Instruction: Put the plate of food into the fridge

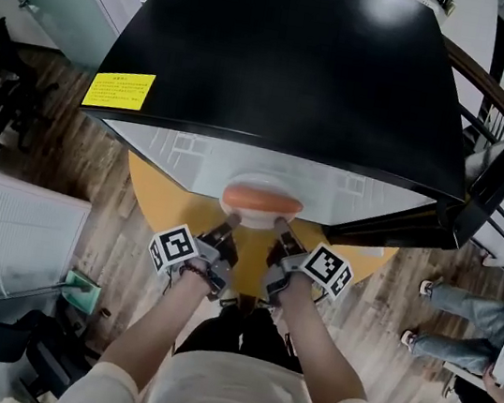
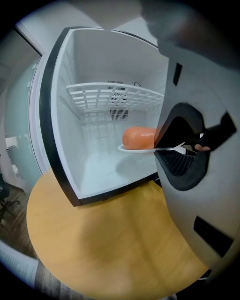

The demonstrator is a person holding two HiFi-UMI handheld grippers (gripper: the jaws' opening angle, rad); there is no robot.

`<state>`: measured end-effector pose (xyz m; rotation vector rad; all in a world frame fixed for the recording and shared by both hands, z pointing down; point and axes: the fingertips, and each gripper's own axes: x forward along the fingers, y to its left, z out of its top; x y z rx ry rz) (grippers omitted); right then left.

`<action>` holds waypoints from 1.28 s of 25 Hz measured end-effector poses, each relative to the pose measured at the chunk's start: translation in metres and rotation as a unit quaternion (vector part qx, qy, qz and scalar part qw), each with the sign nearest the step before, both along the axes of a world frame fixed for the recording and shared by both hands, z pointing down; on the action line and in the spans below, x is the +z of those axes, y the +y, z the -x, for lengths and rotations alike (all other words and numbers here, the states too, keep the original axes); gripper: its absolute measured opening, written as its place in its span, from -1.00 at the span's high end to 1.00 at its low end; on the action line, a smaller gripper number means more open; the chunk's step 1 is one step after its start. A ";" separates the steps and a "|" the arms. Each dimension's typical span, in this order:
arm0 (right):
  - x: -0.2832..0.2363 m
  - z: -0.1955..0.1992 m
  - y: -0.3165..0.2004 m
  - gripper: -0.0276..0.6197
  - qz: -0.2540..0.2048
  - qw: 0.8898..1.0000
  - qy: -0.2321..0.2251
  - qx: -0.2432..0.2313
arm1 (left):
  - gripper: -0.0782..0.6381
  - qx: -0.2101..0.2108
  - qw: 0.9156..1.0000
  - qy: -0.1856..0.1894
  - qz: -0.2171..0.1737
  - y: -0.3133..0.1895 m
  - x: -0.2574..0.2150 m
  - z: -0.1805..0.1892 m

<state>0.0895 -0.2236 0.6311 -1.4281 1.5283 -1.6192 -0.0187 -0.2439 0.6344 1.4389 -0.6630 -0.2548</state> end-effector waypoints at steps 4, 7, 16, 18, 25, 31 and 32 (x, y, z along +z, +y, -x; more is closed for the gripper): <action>0.010 -0.005 -0.013 0.78 0.005 1.000 0.002 0.005 | 0.69 -0.003 1.000 0.000 0.010 -0.012 0.010 -0.005; 0.018 -0.007 -0.020 0.78 0.009 1.000 0.007 0.008 | 0.69 -0.004 1.000 -0.005 0.015 -0.021 0.019 -0.007; 0.032 -0.017 -0.043 0.78 0.019 0.999 0.022 0.018 | 0.69 -0.013 0.999 -0.019 0.023 -0.045 0.035 -0.016; 0.034 -0.018 -0.047 0.78 0.020 0.999 0.022 0.021 | 0.68 -0.015 0.999 -0.021 0.024 -0.049 0.037 -0.017; 0.040 -0.024 -0.058 0.78 0.022 0.999 0.025 0.025 | 0.68 -0.021 0.999 -0.027 0.025 -0.060 0.043 -0.023; 0.041 -0.029 -0.066 0.77 0.021 0.999 0.033 0.023 | 0.68 -0.025 0.999 -0.030 0.025 -0.067 0.045 -0.028; 0.041 -0.030 -0.066 0.78 0.022 0.999 0.035 0.022 | 0.68 -0.025 0.999 -0.031 0.025 -0.068 0.046 -0.029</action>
